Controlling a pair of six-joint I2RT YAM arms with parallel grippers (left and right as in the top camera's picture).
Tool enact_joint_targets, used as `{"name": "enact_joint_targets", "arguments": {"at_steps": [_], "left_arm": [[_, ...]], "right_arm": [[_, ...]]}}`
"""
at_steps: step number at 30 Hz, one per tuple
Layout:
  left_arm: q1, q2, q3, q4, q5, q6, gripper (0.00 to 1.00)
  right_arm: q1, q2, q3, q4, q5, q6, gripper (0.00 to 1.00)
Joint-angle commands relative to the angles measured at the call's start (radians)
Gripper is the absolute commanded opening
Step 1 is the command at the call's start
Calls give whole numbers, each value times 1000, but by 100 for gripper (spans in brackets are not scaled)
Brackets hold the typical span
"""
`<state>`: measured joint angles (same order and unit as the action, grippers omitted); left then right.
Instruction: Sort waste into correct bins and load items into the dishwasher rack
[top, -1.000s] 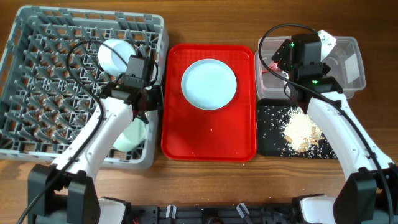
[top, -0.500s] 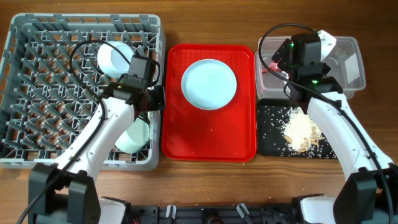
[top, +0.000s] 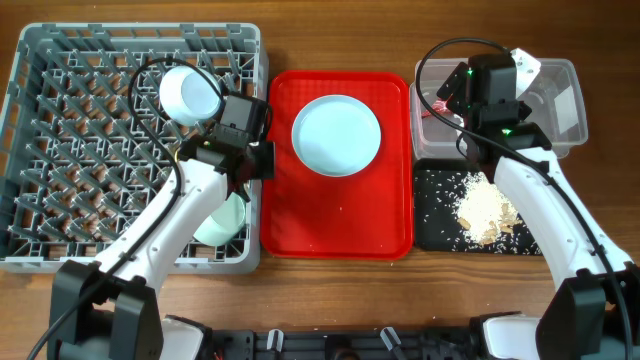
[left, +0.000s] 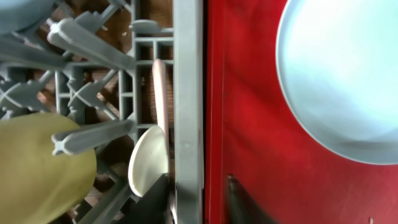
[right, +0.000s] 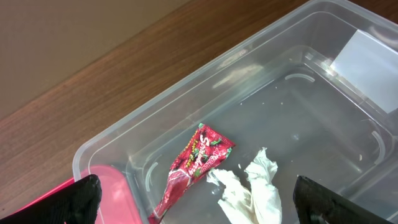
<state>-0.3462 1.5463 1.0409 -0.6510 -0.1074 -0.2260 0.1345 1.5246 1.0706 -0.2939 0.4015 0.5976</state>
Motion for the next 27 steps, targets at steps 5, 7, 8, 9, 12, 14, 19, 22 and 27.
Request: {"name": "enact_joint_targets", "arguments": {"at_steps": [5, 7, 8, 9, 12, 14, 19, 22, 27], "left_arm": [[100, -234, 275, -242, 105, -134, 94], [175, -288, 280, -488, 117, -188, 98], [205, -288, 269, -608, 151, -204, 99], [222, -288, 231, -663, 192, -212, 100], [293, -290, 60, -632, 217, -208, 100], [408, -290, -17, -542, 304, -134, 100], [723, -286, -47, -498, 601, 95, 100], [756, -253, -89, -468, 678, 175, 98], [706, -204, -123, -397, 687, 174, 86]], "right_arm": [[-3, -16, 8, 2, 17, 7, 100], [-3, -16, 8, 2, 17, 7, 100], [-3, -16, 8, 2, 17, 7, 100], [-3, -16, 8, 2, 17, 7, 100], [-3, -16, 8, 2, 17, 7, 100], [-3, -16, 8, 2, 17, 7, 100], [-3, -16, 8, 2, 17, 8, 100], [-3, -16, 8, 2, 17, 7, 100], [-3, -16, 8, 2, 17, 7, 100]]}}
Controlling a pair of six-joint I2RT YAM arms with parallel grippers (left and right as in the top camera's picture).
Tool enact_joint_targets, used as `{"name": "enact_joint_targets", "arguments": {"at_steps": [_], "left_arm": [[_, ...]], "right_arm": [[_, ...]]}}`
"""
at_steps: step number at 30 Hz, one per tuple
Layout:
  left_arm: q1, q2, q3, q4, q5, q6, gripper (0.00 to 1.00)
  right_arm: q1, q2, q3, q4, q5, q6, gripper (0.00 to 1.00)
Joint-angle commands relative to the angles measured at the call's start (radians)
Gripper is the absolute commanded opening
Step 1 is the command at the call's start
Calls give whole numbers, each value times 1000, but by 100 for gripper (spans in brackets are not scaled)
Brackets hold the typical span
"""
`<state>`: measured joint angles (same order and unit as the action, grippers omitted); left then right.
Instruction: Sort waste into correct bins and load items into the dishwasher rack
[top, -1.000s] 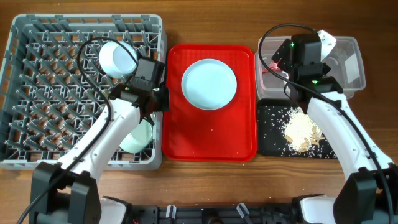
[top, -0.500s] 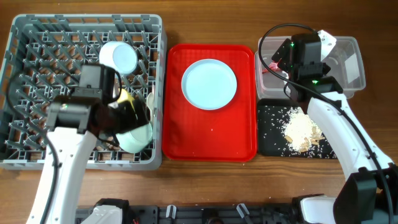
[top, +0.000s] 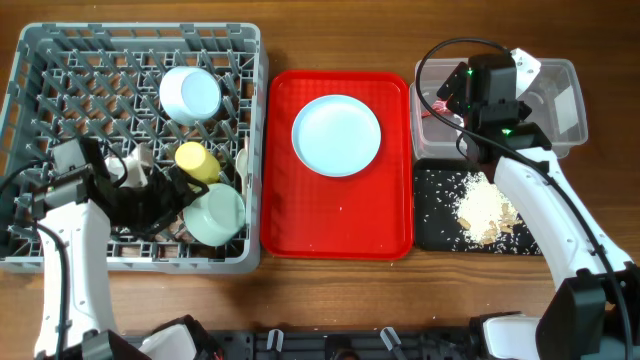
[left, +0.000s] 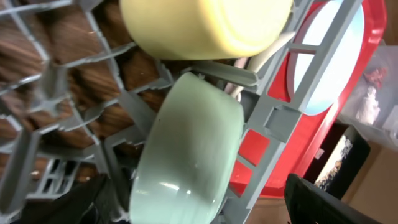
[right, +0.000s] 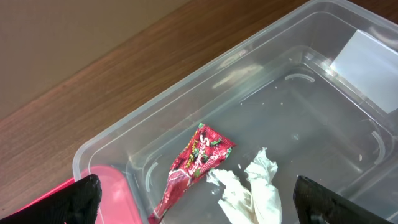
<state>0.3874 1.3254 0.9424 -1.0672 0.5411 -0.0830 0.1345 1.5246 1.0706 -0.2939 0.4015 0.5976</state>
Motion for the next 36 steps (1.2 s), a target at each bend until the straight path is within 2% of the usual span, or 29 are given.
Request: {"name": "enact_joint_targets", "arguments": {"at_steps": [1, 3, 7, 8, 9, 10, 11, 17, 18, 19, 20, 21, 23, 36], "left_arm": [[-51, 18, -48, 44, 35, 31, 84], [-75, 18, -77, 76, 14, 23, 82], [-75, 17, -81, 82, -41, 7, 73], [-75, 17, -81, 81, -41, 7, 68], [-75, 17, -81, 80, -41, 7, 59], [-75, 17, -80, 80, -41, 6, 62], [-75, 15, -80, 80, -41, 0, 100], [-75, 4, -79, 81, -41, 0, 100], [-75, 4, -79, 77, -41, 5, 97], [-76, 4, -79, 65, -41, 23, 78], [-78, 4, -79, 53, -42, 27, 51], [-78, 4, -79, 45, -51, 27, 33], [-78, 4, -79, 45, -90, 27, 39], [-77, -4, 34, -55, -90, 23, 35]], "right_arm": [[-3, -16, 8, 2, 17, 7, 100], [-3, -16, 8, 2, 17, 7, 100], [-3, -16, 8, 2, 17, 7, 100], [-3, -16, 8, 2, 17, 7, 100], [-3, -16, 8, 2, 17, 7, 100], [-3, -16, 8, 2, 17, 7, 100], [-3, -16, 8, 2, 17, 7, 100], [-3, -16, 8, 2, 17, 7, 100], [-3, -16, 8, 2, 17, 7, 99], [-3, -16, 8, 2, 17, 7, 100], [-3, -16, 8, 2, 17, 7, 100], [-3, -16, 8, 2, 17, 7, 100], [-3, -16, 8, 2, 17, 7, 100], [-3, -16, 8, 2, 17, 7, 100]]}}
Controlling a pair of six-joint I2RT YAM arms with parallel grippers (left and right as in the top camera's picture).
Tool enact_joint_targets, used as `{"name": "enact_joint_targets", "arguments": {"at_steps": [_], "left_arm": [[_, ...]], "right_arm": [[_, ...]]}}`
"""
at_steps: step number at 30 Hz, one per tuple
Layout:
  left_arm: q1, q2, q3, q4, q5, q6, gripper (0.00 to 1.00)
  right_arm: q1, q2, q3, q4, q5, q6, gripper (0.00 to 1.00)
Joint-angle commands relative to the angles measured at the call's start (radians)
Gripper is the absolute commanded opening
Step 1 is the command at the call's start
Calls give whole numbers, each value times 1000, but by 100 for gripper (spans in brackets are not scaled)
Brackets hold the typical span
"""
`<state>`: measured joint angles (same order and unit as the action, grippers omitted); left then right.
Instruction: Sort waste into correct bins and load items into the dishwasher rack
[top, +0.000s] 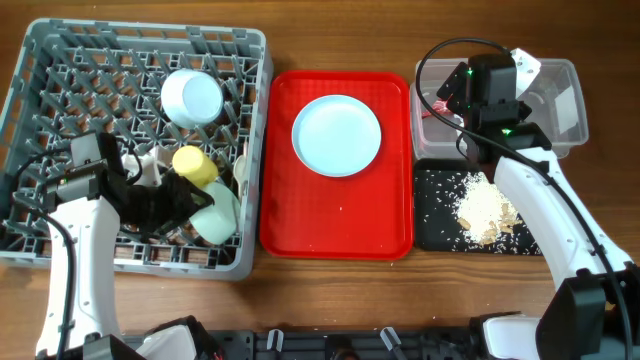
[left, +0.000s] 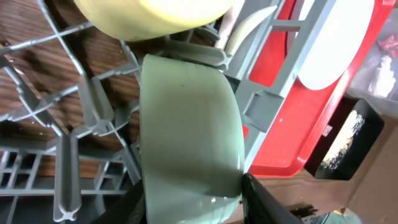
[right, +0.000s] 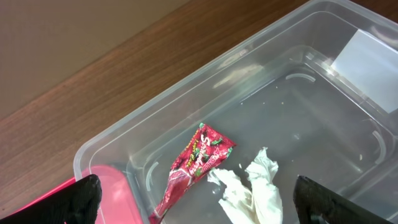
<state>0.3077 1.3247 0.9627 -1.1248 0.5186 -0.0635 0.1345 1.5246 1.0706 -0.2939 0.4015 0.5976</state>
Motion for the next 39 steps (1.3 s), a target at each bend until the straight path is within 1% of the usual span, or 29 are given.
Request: {"name": "enact_joint_targets", "arguments": {"at_steps": [1, 4, 7, 9, 11, 12, 13, 14, 16, 17, 18, 19, 20, 21, 22, 23, 25, 26, 29, 32, 34, 37, 39], "left_arm": [[3, -10, 17, 2, -67, 4, 35], [3, -24, 40, -1, -67, 4, 35], [3, -27, 41, -2, -68, 4, 39], [3, -30, 58, -6, -124, -4, 38], [3, -31, 91, -18, -158, -51, 38], [3, -33, 107, -24, -159, -57, 48], [3, -35, 119, -30, -171, -72, 73], [3, -42, 137, -37, -197, -102, 75], [-1, -63, 170, -51, -190, -133, 75], [-18, -91, 180, -56, -179, -148, 72], [-53, -126, 180, -59, -179, -154, 64], [-152, -170, 180, -81, -179, -159, 43], [-209, -179, 180, -89, -179, -170, 39], [-278, -180, 179, -91, -180, -177, 28], [-352, -175, 167, -71, -181, -179, 10], [-436, -161, 144, -33, -218, -228, 4], [-538, -95, 99, 3, -388, -326, 4], [-550, -58, 95, 0, -435, -338, 4], [-545, 17, 95, 3, -449, -338, 4], [-545, 74, 95, -16, -515, -349, 5], [-545, 68, 104, -17, -548, -364, 7], [-545, 42, 178, -49, -592, -371, 10], [-546, 24, 229, -59, -592, -370, 12]], "right_arm": [[-3, -15, 8, 2, 17, 7, 100], [-3, -15, 8, 2, 17, 7, 100], [-3, -15, 8, 2, 17, 7, 100], [-3, -15, 8, 2, 17, 7, 100], [-3, -15, 8, 2, 17, 7, 100], [-3, -15, 8, 2, 17, 7, 100], [-3, -15, 8, 2, 17, 7, 100], [-3, -15, 8, 2, 17, 7, 100], [-3, -15, 8, 2, 17, 7, 100], [-3, -15, 8, 2, 17, 7, 100], [-3, -15, 8, 2, 17, 7, 100], [-3, -14, 8, 2, 17, 7, 100], [-3, -14, 8, 2, 17, 7, 100], [-3, -14, 8, 2, 17, 7, 100], [-3, -14, 8, 2, 17, 7, 100], [-3, -14, 8, 2, 17, 7, 100], [-3, -14, 8, 2, 17, 7, 100], [-3, -14, 8, 2, 17, 7, 100], [-3, -14, 8, 2, 17, 7, 100], [-3, -14, 8, 2, 17, 7, 100], [-3, -14, 8, 2, 17, 7, 99], [-3, -14, 8, 2, 17, 7, 100], [-3, -14, 8, 2, 17, 7, 100]]}}
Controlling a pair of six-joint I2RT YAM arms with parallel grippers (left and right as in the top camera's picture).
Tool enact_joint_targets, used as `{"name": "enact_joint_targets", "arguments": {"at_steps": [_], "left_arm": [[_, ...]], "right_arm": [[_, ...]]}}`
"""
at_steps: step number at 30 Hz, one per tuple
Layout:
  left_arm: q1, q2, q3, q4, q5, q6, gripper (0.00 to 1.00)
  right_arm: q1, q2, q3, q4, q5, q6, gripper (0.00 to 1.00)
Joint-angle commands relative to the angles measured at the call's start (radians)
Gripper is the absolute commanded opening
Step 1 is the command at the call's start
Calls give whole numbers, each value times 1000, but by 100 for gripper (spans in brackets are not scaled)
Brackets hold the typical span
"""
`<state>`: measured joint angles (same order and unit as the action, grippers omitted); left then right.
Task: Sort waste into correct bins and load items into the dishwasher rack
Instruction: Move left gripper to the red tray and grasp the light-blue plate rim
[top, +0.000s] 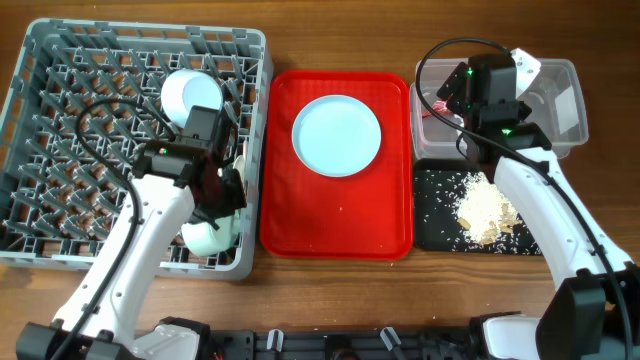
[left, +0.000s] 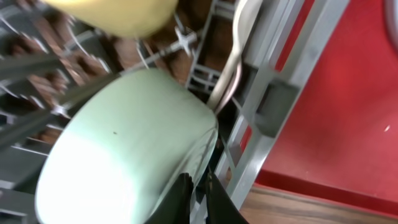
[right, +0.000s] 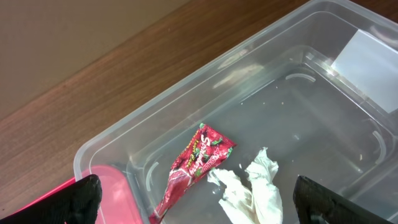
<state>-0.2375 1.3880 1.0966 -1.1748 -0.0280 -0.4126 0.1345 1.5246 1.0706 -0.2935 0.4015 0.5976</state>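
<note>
My left gripper (top: 222, 185) (left: 199, 193) sits in the grey dishwasher rack (top: 120, 262) near its right wall. Its fingers are close together, pinching the rim of a pale green bowl (left: 124, 155) (top: 210, 236) that lies tilted among the prongs. Just behind it are a yellow cup (left: 118, 12) and a cream spoon (left: 239, 37). A pale blue plate (top: 336, 135) lies on the red tray (top: 340, 220). My right gripper (right: 199, 205) (top: 490, 85) hangs open over the clear bin (right: 298, 93), holding nothing. In the bin lie a red wrapper (right: 199, 158) and white tissue (right: 255, 186).
A white cup (top: 190, 95) stands upside down at the rack's back. A black bin (top: 440, 215) with pale food scraps sits in front of the clear bin. The rack sits slightly askew, close against the tray's left edge.
My left arm now reaches in from the front. Its fingers, then spread wide about the green bowl, now pinch the bowl's right rim. The right arm has not moved.
My left gripper was at the rack's right wall beside the spoon. Then it was open on the left side of the green bowl, then spread round the bowl with the rack turned askew. Now it grips the bowl's rim. The right gripper stayed open over the clear bin.
</note>
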Motion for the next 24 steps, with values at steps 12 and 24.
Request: {"name": "enact_joint_targets", "arguments": {"at_steps": [12, 24], "left_arm": [[-232, 19, 179, 407, 79, -53, 33], [-243, 551, 178, 674, -31, -67, 39]], "right_arm": [[-3, -12, 8, 1, 17, 7, 100], [-3, -12, 8, 1, 17, 7, 100]]}}
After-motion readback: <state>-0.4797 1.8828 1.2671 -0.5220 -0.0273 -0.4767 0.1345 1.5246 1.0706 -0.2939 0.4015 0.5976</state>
